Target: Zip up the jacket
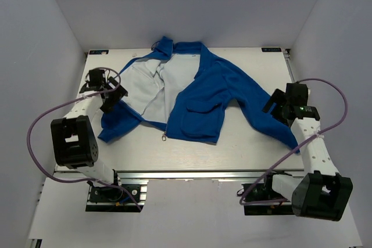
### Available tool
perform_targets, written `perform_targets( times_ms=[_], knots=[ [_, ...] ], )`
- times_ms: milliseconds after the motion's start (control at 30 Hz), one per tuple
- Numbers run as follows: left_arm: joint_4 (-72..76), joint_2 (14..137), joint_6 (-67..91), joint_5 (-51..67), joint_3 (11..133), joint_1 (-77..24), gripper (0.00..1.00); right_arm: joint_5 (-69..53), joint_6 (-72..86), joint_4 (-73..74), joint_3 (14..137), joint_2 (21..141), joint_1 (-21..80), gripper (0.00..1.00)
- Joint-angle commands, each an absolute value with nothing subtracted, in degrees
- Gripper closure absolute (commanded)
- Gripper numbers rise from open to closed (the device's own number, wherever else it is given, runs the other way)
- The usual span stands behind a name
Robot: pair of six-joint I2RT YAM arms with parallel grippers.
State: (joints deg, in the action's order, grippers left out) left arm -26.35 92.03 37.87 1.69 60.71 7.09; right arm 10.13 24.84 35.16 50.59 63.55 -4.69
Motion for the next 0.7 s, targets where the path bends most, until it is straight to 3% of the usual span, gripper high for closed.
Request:
perform_targets(
  times_ms=[0,133,267,667],
  knots=[
    [-30.58,89.21,37.35,-4.30,66.09,8.43,0.02,3.43,19.51,32.17,54.58,59.68,0.25,0.11],
    [-27.96,92.10,37.35,-4.83,67.93,13.17,0.02,-2.87,18.11,30.15,54.58,60.03,9.91,0.11],
    [-22.86,100.34,33.06,-4.75,71.88,15.29,0.02,-10.63,19.16,26.55,52.74,61.78,11.16,0.11],
    [-20.74,121.19,21.36,-1.23,89.73,15.47,0.04,-5.45,18.54,28.65,53.26,61.70,11.34,0.11]
  ],
)
